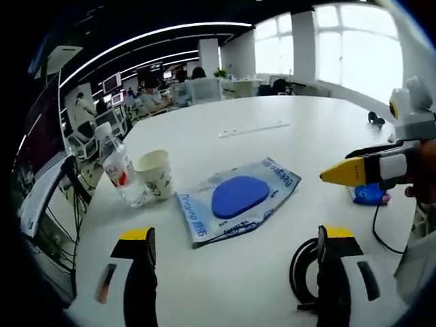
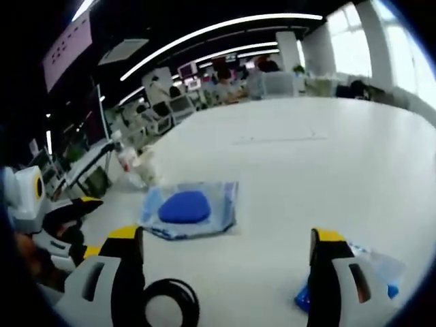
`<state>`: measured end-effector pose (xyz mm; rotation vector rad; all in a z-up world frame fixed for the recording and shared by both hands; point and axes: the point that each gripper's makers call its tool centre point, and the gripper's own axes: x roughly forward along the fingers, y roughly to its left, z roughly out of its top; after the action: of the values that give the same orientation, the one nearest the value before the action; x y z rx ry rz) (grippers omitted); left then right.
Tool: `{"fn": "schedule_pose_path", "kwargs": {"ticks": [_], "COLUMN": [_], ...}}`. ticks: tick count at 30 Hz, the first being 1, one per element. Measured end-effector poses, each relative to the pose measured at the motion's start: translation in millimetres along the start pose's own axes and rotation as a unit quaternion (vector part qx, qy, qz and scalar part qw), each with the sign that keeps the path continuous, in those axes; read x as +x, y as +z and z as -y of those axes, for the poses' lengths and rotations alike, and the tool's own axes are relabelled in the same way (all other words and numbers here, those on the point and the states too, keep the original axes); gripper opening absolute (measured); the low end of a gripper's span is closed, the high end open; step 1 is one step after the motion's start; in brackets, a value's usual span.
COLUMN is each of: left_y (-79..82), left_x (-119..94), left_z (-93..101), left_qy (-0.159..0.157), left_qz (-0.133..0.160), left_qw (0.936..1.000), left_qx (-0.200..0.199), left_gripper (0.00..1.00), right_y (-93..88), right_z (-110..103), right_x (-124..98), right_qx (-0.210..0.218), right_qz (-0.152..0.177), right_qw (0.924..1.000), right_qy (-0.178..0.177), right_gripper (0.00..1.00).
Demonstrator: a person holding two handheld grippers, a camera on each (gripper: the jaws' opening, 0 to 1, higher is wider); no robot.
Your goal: Arrange the tabletop items into an orderly group along one side of the table until the central work area is clear of visible clutter.
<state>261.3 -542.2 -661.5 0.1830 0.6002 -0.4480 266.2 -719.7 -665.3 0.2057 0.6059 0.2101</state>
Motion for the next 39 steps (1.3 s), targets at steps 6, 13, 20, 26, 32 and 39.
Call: {"fn": "schedule_pose_path", "kwargs": {"ticks": [6,13,20,26,32,39], "left_y": [0.4,-2.9,-10.8,-14.1,-16.7,-19.1], "left_x": [8,16,27,36,44,52], "left_z": [-7.9,-20.6,-24.3,-29.3,-31.6,-36.9], "left_qy": [0.004,0.02,0.02,0.023,0.023,0.025], "left_qz": [-0.007,-0.015,-0.032,-0.04,-0.048,-0.055], "left_qw": [0.9999,0.9996,0.9992,0.9986,0.9981,0.9976], "left_qx": [-0.009,-0.011,-0.016,-0.025,-0.029,-0.033], "left_gripper": [0.99,0.99,0.99,0.99,0.99,0.98], "right_y": [3.4,6.0,1.0,0.7,-1.7,-2.1], "right_z": [2,1,1,3,5,6], "right_x": [7,17,30,38,49,60], "right_qx": [0.01,0.021,0.026,0.028,0.029,0.031], "right_qz": [-0.001,0.002,-0.01,-0.014,-0.023,-0.031], "right_qw": [0.9999,0.9998,0.9996,0.9995,0.9993,0.999], "right_qy": [-0.001,-0.002,-0.001,-0.002,-0.003,0.0], "right_gripper": [1.0,1.0,1.0,1.0,1.0,0.99]}}
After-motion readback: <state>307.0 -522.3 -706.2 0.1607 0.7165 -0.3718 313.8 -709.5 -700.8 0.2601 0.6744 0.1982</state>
